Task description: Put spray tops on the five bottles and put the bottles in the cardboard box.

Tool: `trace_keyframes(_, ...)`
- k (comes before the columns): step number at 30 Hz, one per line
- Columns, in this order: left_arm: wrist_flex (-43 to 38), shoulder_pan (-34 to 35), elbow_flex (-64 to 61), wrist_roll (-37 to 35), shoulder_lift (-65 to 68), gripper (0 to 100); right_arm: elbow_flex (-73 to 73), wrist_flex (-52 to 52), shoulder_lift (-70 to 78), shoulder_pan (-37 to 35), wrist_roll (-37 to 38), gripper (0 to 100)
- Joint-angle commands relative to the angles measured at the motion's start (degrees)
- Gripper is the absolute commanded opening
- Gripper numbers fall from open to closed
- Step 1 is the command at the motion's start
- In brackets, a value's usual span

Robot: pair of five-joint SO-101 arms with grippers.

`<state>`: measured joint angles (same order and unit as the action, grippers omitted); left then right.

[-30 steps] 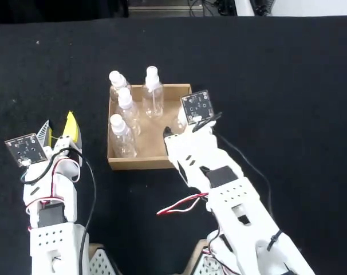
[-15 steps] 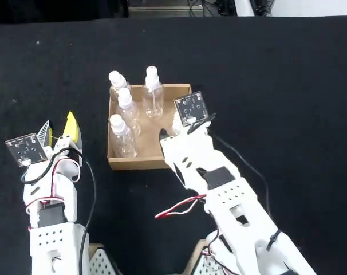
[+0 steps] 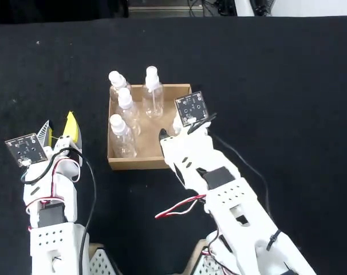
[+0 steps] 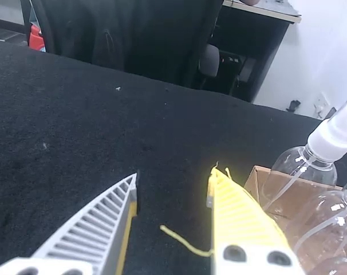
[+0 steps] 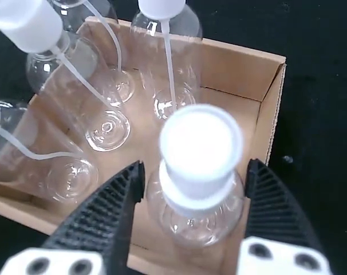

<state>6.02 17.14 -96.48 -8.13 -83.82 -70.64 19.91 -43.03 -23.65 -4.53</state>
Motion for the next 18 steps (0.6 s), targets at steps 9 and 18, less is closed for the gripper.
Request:
trace_keyframes(9, -0.18, 0.31, -1.36, 0.44, -0.88, 19, 4.97, 1.49, -0.13, -0.97, 0.44, 43.0)
trace_keyframes(18, -0.18, 0.22, -1.36, 0.44, -0.88, 19, 10.59, 8.09, -0.31, -1.23, 0.09, 41.3)
